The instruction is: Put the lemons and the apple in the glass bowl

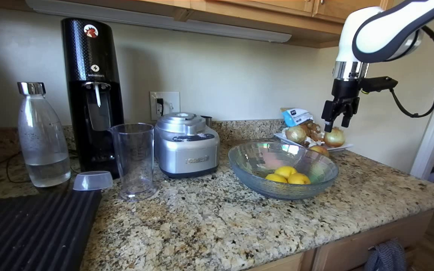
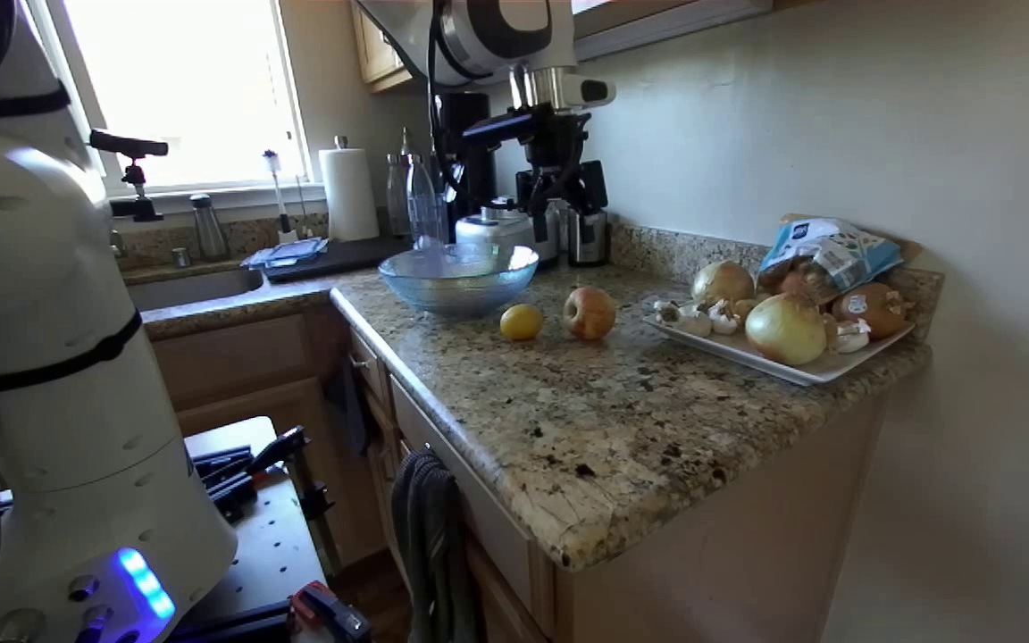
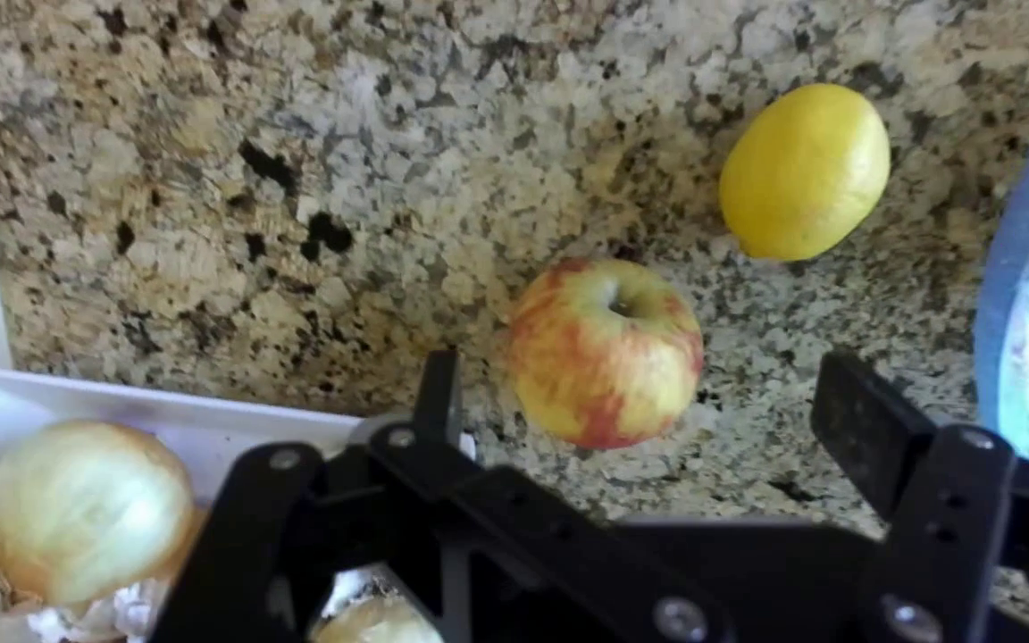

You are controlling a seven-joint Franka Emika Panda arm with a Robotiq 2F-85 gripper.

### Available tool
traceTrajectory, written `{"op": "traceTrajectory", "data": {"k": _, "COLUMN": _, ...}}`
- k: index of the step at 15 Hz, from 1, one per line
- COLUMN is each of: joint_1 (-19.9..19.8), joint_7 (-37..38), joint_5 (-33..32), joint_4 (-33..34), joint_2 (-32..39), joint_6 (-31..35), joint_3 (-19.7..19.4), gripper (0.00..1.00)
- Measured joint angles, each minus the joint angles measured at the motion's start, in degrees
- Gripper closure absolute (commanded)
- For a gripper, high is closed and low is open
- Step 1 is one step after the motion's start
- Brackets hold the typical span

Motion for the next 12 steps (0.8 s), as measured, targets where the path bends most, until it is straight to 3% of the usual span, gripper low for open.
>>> {"op": "traceTrajectory", "data": {"k": 7, "joint_1": -0.4, "joint_7": 12.9, "joint_5": 0.3, "joint_4": 0.3, "joint_2": 5.8, "joint_6": 1.2, "joint_3": -0.7, "gripper": 0.00}}
{"op": "traceTrajectory", "data": {"k": 12, "joint_1": -0.4, "joint_7": 14.9, "joint_5": 3.2, "joint_4": 1.0, "joint_2": 8.9, "joint_6": 5.7, "joint_3": -0.7, "gripper": 0.00}}
